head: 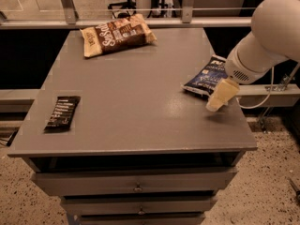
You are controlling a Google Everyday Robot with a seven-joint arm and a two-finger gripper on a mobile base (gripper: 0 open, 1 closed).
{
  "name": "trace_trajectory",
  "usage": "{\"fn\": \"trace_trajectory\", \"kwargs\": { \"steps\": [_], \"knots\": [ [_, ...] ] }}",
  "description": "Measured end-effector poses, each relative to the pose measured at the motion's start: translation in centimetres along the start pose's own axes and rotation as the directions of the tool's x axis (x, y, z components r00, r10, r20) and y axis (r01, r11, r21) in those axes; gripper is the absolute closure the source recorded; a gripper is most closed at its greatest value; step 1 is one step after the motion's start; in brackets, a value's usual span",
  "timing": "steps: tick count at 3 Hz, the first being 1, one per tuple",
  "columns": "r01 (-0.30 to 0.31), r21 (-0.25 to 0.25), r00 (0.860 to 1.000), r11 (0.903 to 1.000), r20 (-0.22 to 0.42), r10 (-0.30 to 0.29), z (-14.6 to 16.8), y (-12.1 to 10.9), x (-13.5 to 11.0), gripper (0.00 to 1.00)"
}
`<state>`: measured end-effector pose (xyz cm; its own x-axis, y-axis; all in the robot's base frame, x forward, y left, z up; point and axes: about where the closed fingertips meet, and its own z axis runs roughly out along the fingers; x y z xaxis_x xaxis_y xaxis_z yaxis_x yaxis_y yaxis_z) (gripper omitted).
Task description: Pick blue chip bag
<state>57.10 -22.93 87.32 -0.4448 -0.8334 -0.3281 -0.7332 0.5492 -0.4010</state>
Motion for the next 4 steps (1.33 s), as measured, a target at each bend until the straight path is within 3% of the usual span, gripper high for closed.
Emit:
{"fn": "trace_trajectory", "kwargs": {
  "steps": [1, 2, 3, 4],
  "knots": [
    [-0.084, 0.001, 0.996, 0.9965, -0.020, 0.084, 2.1, -0.7, 0.5, 0.24],
    [-0.112, -0.007, 0.994, 0.9937, -0.023, 0.111, 2.7, -1.0, 0.4, 0.47],
    [-0.113, -0.015, 0.993, 0.9935, 0.020, 0.113, 1.5, -1.6, -0.6, 0.70],
    [-0.065, -0.048, 0.990, 0.9967, 0.125, 0.071, -0.7, -2.1, -3.0, 0.94]
  ]
}}
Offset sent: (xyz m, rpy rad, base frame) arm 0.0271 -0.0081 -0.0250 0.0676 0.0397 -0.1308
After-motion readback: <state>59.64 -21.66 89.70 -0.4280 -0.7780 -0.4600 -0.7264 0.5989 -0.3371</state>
